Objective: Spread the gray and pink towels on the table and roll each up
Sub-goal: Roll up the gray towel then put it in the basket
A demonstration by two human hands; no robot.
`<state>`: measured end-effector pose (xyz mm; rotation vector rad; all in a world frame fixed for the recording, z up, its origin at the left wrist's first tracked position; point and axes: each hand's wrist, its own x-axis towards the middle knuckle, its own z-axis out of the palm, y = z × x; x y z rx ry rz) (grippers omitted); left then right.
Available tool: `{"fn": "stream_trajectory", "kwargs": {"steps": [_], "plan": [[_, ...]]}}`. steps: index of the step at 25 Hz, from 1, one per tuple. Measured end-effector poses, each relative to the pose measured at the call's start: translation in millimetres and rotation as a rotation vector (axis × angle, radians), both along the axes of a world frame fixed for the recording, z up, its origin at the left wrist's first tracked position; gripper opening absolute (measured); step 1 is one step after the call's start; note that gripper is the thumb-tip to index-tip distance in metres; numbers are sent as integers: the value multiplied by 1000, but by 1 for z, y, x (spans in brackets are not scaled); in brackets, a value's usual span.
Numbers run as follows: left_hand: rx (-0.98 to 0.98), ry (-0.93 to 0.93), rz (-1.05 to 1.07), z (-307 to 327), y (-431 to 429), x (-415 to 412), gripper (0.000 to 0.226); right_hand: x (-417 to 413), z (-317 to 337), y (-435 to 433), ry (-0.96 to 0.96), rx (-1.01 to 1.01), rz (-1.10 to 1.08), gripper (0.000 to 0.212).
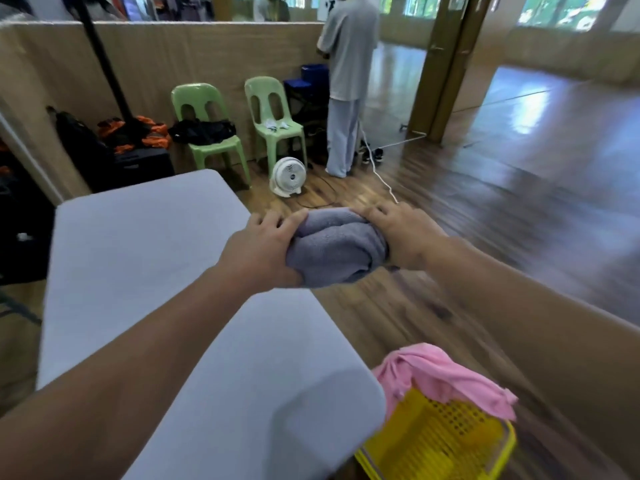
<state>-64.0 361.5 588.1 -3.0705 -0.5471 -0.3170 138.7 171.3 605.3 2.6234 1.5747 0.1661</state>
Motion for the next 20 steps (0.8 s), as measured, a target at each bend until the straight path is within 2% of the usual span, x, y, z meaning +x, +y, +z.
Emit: {"fn": "stream_trajectory", "kwargs": {"steps": [3, 7, 10, 13, 16, 20], "plan": [[-50, 17, -44, -22, -62, 62, 111, 52, -19, -70, 29, -2, -62, 132], [-100, 71, -35, -85, -153, 145, 112, 142, -91, -156, 95, -36, -41, 131], [-163, 94, 68, -151, -219, 185, 110, 193, -154, -199, 173, -132, 41, 123], [-313, 175, 180, -219, -275, 189, 109, 205, -212, -229, 223, -229, 88, 107], [-436, 322, 273, -301, -320, 176, 116, 203, -296, -247, 320, -356, 175, 102], [-553, 535, 340, -430, -356, 163, 121, 191, -455, -278, 436, -474, 244, 98]]}}
